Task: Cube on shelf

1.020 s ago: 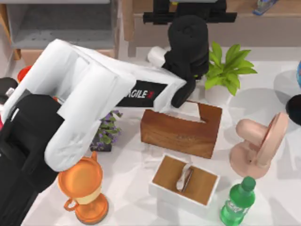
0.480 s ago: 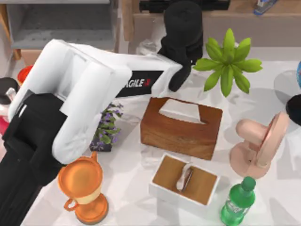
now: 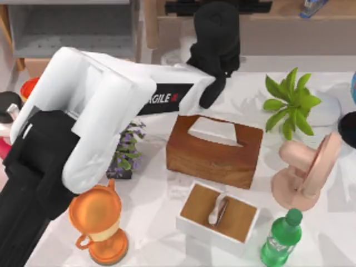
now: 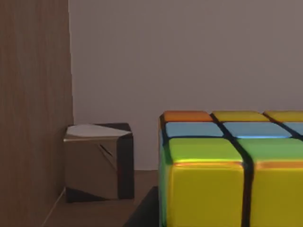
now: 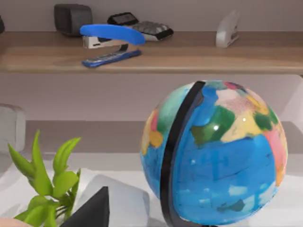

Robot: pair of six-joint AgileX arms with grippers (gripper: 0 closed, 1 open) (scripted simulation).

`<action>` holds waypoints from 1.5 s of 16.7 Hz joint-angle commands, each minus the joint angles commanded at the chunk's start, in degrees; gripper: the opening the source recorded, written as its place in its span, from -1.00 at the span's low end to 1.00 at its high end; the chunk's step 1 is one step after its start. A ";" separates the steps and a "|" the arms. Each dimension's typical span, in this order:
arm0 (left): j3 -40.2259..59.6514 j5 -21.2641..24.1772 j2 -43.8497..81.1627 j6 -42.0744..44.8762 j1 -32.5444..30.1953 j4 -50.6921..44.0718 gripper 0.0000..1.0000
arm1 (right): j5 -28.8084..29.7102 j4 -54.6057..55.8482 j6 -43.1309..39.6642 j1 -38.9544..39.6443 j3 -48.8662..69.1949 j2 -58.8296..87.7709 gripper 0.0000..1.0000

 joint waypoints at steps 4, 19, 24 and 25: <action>0.00 0.00 0.00 0.00 0.00 0.00 0.66 | 0.00 0.00 0.00 0.00 0.00 0.00 1.00; -0.47 0.82 -1.07 -2.81 -2.96 0.38 1.00 | 0.00 0.00 0.00 0.00 0.00 0.00 1.00; -3.66 5.49 -5.90 -18.98 -18.91 2.50 1.00 | 0.00 0.00 0.00 0.00 0.00 0.00 1.00; -4.74 6.85 -7.06 -23.72 -23.62 3.11 1.00 | 0.00 0.00 0.00 0.00 0.00 0.00 1.00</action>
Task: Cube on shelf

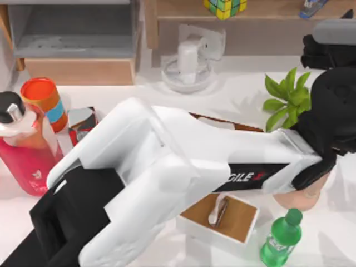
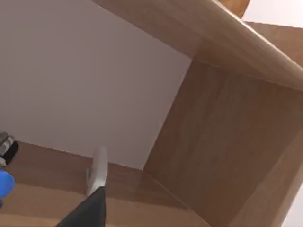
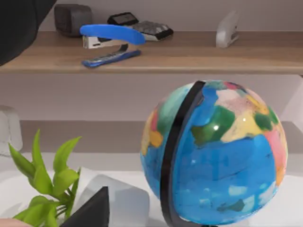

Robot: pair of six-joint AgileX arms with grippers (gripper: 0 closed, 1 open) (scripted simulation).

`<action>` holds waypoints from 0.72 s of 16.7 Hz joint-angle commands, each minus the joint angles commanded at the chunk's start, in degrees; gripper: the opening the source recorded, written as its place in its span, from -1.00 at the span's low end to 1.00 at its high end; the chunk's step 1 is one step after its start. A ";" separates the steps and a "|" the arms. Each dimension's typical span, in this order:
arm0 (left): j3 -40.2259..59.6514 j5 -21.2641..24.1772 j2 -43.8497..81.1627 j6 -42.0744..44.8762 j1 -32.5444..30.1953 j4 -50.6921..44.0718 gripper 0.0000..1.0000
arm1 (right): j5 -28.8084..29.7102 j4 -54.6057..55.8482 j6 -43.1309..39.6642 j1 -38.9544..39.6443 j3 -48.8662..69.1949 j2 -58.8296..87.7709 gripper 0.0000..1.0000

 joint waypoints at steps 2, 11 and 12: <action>-2.63 3.07 -2.28 -10.73 -10.68 1.36 1.00 | 0.00 0.00 0.00 0.00 0.00 0.00 1.00; -21.13 21.38 -11.30 -75.30 -75.43 9.28 1.00 | 0.00 0.00 0.00 0.00 0.00 0.00 1.00; -23.64 23.70 -12.18 -83.51 -83.70 10.27 1.00 | 0.00 0.00 0.00 0.00 0.00 0.00 1.00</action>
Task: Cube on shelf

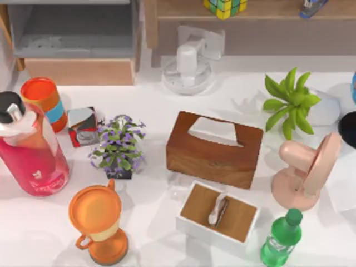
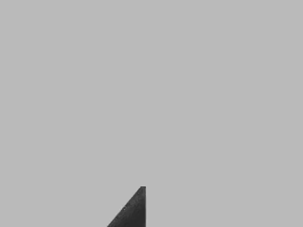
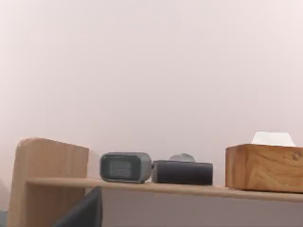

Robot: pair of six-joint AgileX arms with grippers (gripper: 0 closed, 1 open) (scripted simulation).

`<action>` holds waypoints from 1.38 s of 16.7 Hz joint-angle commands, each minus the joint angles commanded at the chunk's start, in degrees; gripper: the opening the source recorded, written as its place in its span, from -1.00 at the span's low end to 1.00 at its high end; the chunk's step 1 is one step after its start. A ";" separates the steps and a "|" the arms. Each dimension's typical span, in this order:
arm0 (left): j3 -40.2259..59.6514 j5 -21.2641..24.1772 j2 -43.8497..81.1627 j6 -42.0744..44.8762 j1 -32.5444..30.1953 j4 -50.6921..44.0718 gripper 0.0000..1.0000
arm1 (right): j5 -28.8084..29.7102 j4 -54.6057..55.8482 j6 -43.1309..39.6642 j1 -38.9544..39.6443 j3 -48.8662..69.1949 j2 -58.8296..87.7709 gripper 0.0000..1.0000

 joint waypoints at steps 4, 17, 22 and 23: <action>-10.45 9.50 -3.28 -33.60 -33.86 4.04 1.00 | 0.00 0.00 0.00 0.00 0.00 0.00 1.00; -42.30 37.65 -11.30 -132.85 -133.93 16.05 1.00 | 0.00 0.00 0.00 0.00 0.00 0.00 1.00; -50.39 44.82 -13.14 -157.73 -159.00 19.18 1.00 | 0.00 0.00 0.00 0.00 0.00 0.00 1.00; -51.59 45.88 -13.41 -161.39 -162.68 19.64 1.00 | 0.00 0.00 0.00 0.00 0.00 0.00 1.00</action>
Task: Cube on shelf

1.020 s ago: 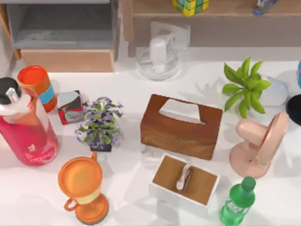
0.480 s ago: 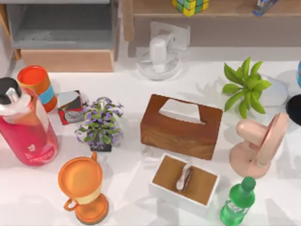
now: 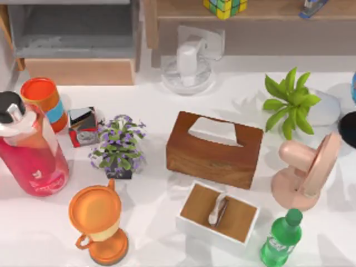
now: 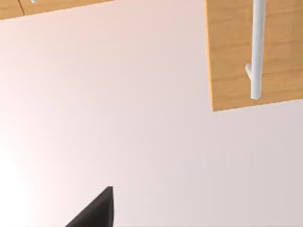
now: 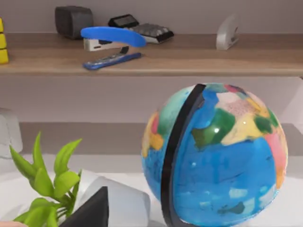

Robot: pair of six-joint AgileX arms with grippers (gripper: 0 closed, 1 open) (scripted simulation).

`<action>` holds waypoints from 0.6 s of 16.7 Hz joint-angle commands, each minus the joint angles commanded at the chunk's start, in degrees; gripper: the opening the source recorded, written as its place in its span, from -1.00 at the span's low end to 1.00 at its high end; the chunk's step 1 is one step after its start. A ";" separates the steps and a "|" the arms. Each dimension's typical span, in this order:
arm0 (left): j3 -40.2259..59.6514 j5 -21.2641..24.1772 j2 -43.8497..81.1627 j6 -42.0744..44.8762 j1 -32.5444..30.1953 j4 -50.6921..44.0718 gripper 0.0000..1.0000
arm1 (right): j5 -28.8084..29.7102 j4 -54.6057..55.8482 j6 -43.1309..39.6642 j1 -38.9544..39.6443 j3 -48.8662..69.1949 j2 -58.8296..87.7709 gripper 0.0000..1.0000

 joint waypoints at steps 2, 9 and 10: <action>-1.78 1.59 -0.40 -5.45 -5.50 0.70 1.00 | 0.00 0.00 0.00 0.00 0.00 0.00 1.00; -3.09 2.77 -0.69 -9.48 -9.58 1.23 1.00 | 0.00 0.00 0.00 0.00 0.00 0.00 1.00; -3.09 2.77 -0.69 -9.48 -9.58 1.23 1.00 | 0.00 0.00 0.00 0.00 0.00 0.00 1.00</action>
